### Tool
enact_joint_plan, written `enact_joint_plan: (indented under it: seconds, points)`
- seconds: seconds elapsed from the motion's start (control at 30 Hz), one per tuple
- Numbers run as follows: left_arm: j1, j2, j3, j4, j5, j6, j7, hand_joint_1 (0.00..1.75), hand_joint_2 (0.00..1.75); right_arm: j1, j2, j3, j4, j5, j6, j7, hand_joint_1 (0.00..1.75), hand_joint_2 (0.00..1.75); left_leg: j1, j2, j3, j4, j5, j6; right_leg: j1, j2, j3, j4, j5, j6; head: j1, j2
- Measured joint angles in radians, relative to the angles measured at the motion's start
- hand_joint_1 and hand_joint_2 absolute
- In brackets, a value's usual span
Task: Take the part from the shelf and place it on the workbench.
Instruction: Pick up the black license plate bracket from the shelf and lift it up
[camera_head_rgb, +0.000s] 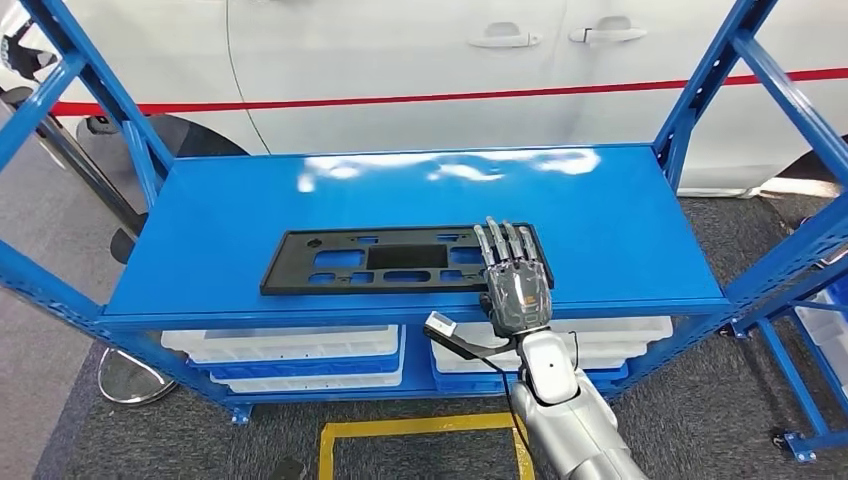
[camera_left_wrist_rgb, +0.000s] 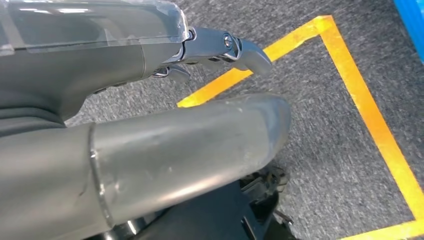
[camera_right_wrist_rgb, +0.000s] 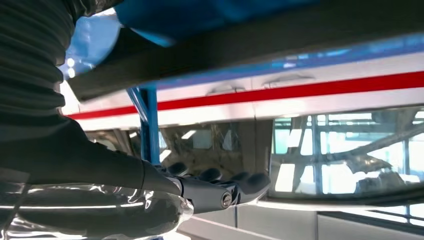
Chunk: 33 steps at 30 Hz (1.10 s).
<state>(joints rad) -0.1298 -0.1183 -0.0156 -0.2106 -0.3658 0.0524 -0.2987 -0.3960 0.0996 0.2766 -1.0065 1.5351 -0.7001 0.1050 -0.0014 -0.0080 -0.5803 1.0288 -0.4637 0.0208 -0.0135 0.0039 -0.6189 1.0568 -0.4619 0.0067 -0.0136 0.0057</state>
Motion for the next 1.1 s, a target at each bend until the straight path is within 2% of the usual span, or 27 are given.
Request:
enact_joint_plan:
  seconds: [0.07, 0.1, 0.13, 0.2, 0.23, 0.27, 0.3, 0.33, 0.37, 0.43, 0.47, 0.53, 0.6, 0.63, 0.67, 0.73, 0.77, 0.8, 0.83, 0.87, 0.93, 0.97, 1.1]
  points:
    - [0.000, 0.000, 0.001, 0.000, 0.000, 0.000, -0.001, 0.00, 0.00, 0.000, 0.003, 0.006, 0.003, 0.000, 0.000, -0.001, 0.00, 1.75, 0.002, 0.000, -0.001, 0.004, -0.006, -0.008, -0.001, 0.000, 0.001, -0.003, 0.002, -0.011, 0.000, 0.000]
    - [0.000, 0.000, 0.002, 0.000, 0.000, 0.000, -0.001, 0.00, 0.00, 0.000, 0.005, 0.010, 0.004, 0.000, 0.000, -0.002, 0.00, 1.75, 0.004, 0.001, -0.007, 0.022, -0.019, -0.013, -0.003, 0.000, 0.003, -0.006, 0.003, -0.018, 0.000, 0.000]
    - [-0.001, 0.000, 0.003, 0.000, 0.000, 0.001, -0.001, 0.00, 0.00, 0.000, 0.008, 0.014, 0.004, 0.000, 0.000, -0.003, 0.00, 1.75, 0.005, 0.001, -0.023, 0.059, -0.043, -0.019, -0.005, -0.001, 0.004, -0.008, 0.004, -0.022, 0.000, 0.000]
    - [-0.001, 0.000, 0.005, 0.000, -0.002, 0.001, -0.004, 0.00, 0.00, 0.000, 0.013, 0.022, 0.006, 0.000, 0.000, -0.005, 0.00, 1.75, 0.008, 0.002, -0.081, 0.185, -0.105, -0.028, -0.004, -0.003, 0.005, -0.008, 0.003, -0.028, 0.000, 0.000]
    - [0.000, 0.000, 0.006, 0.000, -0.004, 0.001, -0.006, 0.00, 0.00, 0.001, 0.014, 0.026, 0.008, 0.000, 0.000, -0.005, 0.00, 1.75, 0.009, 0.002, -0.111, 0.246, -0.127, -0.030, -0.003, -0.003, 0.005, -0.008, 0.002, -0.029, 0.000, 0.000]
    - [0.001, 0.000, 0.007, 0.000, -0.007, 0.001, -0.010, 0.00, 0.00, 0.003, 0.015, 0.028, 0.010, 0.000, 0.000, -0.005, 0.00, 1.75, 0.010, 0.002, -0.129, 0.279, -0.131, -0.031, -0.002, -0.003, 0.005, -0.007, 0.002, -0.030, 0.000, 0.000]
    - [0.002, 0.000, 0.007, 0.000, -0.010, 0.000, -0.013, 0.00, 0.00, 0.003, 0.015, 0.030, 0.011, 0.000, 0.000, -0.006, 0.00, 1.75, 0.010, 0.002, -0.129, 0.275, -0.116, -0.029, -0.001, -0.003, 0.006, -0.007, 0.001, -0.031, 0.000, 0.000]
    - [0.002, 0.000, 0.007, 0.000, -0.013, -0.001, -0.015, 0.00, 0.00, 0.004, 0.016, 0.032, 0.012, 0.000, 0.000, -0.006, 0.00, 1.75, 0.010, 0.002, -0.108, 0.229, -0.083, -0.025, 0.000, -0.003, 0.008, -0.007, 0.001, -0.031, 0.000, 0.000]
    - [0.002, 0.000, 0.007, 0.000, -0.014, -0.002, -0.017, 0.00, 0.00, 0.004, 0.017, 0.034, 0.012, 0.000, 0.000, -0.007, 0.00, 1.75, 0.009, 0.002, -0.075, 0.155, -0.044, -0.019, 0.001, -0.002, 0.009, -0.007, 0.000, -0.031, 0.000, 0.000]
    - [0.000, 0.001, 0.008, 0.000, -0.017, -0.003, -0.019, 0.00, 0.00, 0.003, 0.020, 0.037, 0.012, 0.000, 0.000, -0.008, 0.00, 1.75, 0.003, 0.002, -0.016, 0.030, 0.002, -0.006, 0.002, 0.000, 0.011, -0.008, 0.000, -0.026, 0.000, 0.000]
    - [-0.001, 0.001, 0.008, 0.000, -0.017, -0.003, -0.019, 0.00, 0.00, 0.004, 0.021, 0.038, 0.012, 0.000, 0.000, -0.008, 0.00, 1.75, 0.000, 0.002, -0.004, 0.002, 0.007, -0.002, 0.002, 0.000, 0.010, -0.010, 0.001, -0.022, 0.000, 0.000]
    - [-0.001, 0.001, 0.008, 0.000, -0.018, -0.003, -0.019, 0.00, 0.00, 0.004, 0.021, 0.040, 0.012, 0.000, 0.000, -0.008, 0.00, 1.75, -0.004, 0.001, -0.001, -0.012, 0.003, 0.004, 0.001, -0.001, 0.011, -0.016, 0.000, -0.010, 0.000, 0.000]
    - [0.001, 0.001, 0.008, 0.000, -0.020, -0.002, -0.022, 0.00, 0.00, 0.002, 0.022, 0.041, 0.011, -0.001, 0.000, -0.009, 0.00, 1.75, 0.001, 0.001, 0.015, -0.032, 0.004, 0.015, 0.001, -0.004, 0.012, -0.008, -0.011, 0.004, 0.000, 0.000]
    - [0.001, 0.001, 0.008, -0.001, -0.021, -0.001, -0.023, 0.00, 0.00, 0.001, 0.022, 0.042, 0.010, -0.001, -0.001, -0.010, 0.00, 1.75, 0.004, 0.002, 0.025, -0.042, 0.007, 0.021, 0.001, -0.005, 0.001, 0.019, -0.027, 0.009, 0.000, 0.000]
    - [0.001, 0.001, 0.009, -0.001, -0.021, -0.001, -0.024, 0.00, 0.00, 0.001, 0.023, 0.042, 0.009, -0.001, -0.001, -0.011, 0.00, 1.75, 0.006, 0.003, 0.033, -0.047, 0.011, 0.024, 0.001, -0.006, -0.023, 0.070, -0.051, 0.012, 0.000, 0.000]
    - [0.000, 0.000, 0.011, -0.001, -0.018, -0.004, -0.024, 0.00, 0.00, 0.003, 0.023, 0.042, 0.009, -0.001, -0.001, -0.012, 0.00, 1.75, 0.005, 0.005, 0.036, -0.045, 0.011, 0.027, 0.001, -0.005, -0.094, 0.198, -0.105, 0.015, 0.000, 0.000]
    - [0.000, 0.000, 0.012, -0.001, -0.016, -0.005, -0.023, 0.00, 0.00, 0.006, 0.022, 0.042, 0.010, -0.001, -0.001, -0.013, 0.00, 1.75, 0.005, 0.004, 0.037, -0.043, 0.009, 0.027, 0.000, -0.005, -0.121, 0.241, -0.114, 0.017, 0.000, 0.000]
    - [0.001, 0.000, 0.014, -0.001, -0.014, -0.006, -0.021, 0.00, 0.00, 0.008, 0.021, 0.042, 0.010, -0.001, -0.001, -0.014, 0.00, 1.75, 0.005, 0.003, 0.038, -0.040, 0.005, 0.027, 0.000, -0.005, -0.132, 0.248, -0.102, 0.018, 0.000, 0.000]
    - [0.003, 0.000, 0.016, -0.001, -0.013, -0.007, -0.020, 0.00, 0.00, 0.009, 0.021, 0.042, 0.010, -0.001, -0.001, -0.015, 0.00, 1.75, 0.005, 0.003, 0.041, -0.037, 0.000, 0.025, -0.001, -0.005, -0.123, 0.217, -0.070, 0.018, 0.000, 0.000]
    - [0.003, 0.000, 0.017, -0.001, -0.013, -0.007, -0.019, 0.00, 0.00, 0.009, 0.020, 0.042, 0.009, -0.001, -0.001, -0.016, 0.00, 1.75, 0.006, 0.002, 0.044, -0.032, -0.008, 0.022, -0.001, -0.006, -0.098, 0.154, -0.027, 0.017, 0.000, 0.000]
    - [0.002, -0.001, 0.018, -0.001, -0.013, -0.007, -0.018, 0.00, 0.00, 0.008, 0.020, 0.042, 0.009, -0.001, -0.001, -0.018, 0.00, 1.75, 0.003, 0.001, 0.045, -0.018, -0.025, 0.011, 0.000, -0.005, -0.045, 0.038, 0.026, 0.011, 0.000, 0.000]
    - [0.001, -0.001, 0.019, -0.001, -0.013, -0.006, -0.018, 0.00, 0.00, 0.008, 0.020, 0.042, 0.009, -0.001, -0.001, -0.019, 0.00, 1.75, 0.001, 0.000, 0.045, -0.012, -0.031, 0.006, 0.001, -0.004, -0.032, 0.009, 0.033, 0.006, 0.000, 0.000]
    - [-0.001, 0.000, 0.023, -0.001, -0.015, -0.007, -0.017, 0.00, 0.00, 0.007, 0.021, 0.042, 0.006, -0.001, -0.001, -0.019, 0.00, 1.75, 0.003, 0.002, 0.045, 0.002, -0.052, -0.013, 0.002, -0.001, -0.022, -0.003, 0.023, -0.018, 0.000, 0.000]
